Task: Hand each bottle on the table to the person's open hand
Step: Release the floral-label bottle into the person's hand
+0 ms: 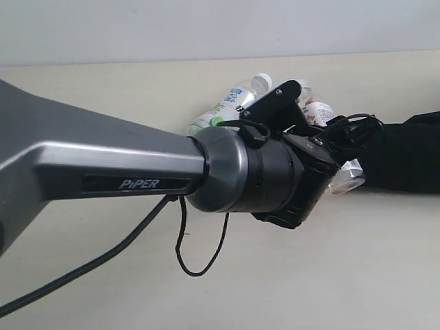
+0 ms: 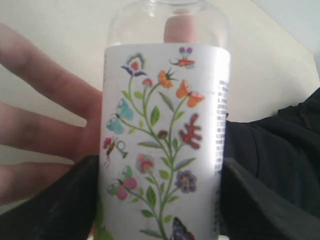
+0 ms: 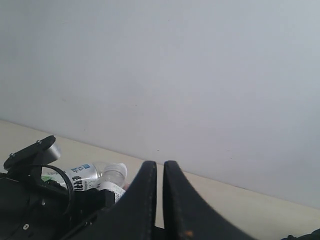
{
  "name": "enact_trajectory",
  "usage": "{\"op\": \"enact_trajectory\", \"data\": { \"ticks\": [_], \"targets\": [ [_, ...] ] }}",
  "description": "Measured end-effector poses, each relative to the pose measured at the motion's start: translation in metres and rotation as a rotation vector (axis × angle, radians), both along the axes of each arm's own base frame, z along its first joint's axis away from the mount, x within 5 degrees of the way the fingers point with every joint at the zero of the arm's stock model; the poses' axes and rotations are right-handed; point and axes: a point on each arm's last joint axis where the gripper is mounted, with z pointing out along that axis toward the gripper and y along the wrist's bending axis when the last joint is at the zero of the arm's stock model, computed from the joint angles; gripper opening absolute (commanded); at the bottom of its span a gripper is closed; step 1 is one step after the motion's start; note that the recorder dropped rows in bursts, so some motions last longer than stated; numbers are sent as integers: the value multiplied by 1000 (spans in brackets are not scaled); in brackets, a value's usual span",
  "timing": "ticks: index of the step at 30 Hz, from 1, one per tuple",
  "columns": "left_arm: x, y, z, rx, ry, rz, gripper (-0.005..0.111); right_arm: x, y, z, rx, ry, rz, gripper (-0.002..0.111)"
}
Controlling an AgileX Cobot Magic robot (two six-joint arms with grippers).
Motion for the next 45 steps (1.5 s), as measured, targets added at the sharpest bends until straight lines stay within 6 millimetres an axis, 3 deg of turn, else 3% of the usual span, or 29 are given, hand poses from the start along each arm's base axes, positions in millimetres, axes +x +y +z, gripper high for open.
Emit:
{"op": "enact_trajectory", "data": {
  "ticks": [12, 20, 23, 30, 37, 45],
  "targets": [
    [0, -2, 0, -15, 10, -24, 2, 0, 0, 0, 0, 0, 0, 7],
    [0, -2, -1, -38, 22, -12, 43, 0, 0, 0, 0, 0, 0, 7],
    [0, -2, -1, -60, 33, 5, 53, 0, 0, 0, 0, 0, 0, 7],
    [0, -2, -1, -73, 39, 16, 69, 0, 0, 0, 0, 0, 0, 7],
    [0, -2, -1, -75, 40, 17, 92, 0, 0, 0, 0, 0, 0, 7],
    [0, -2, 12, -97, 26, 16, 95, 0, 0, 0, 0, 0, 0, 7]
  ]
}}
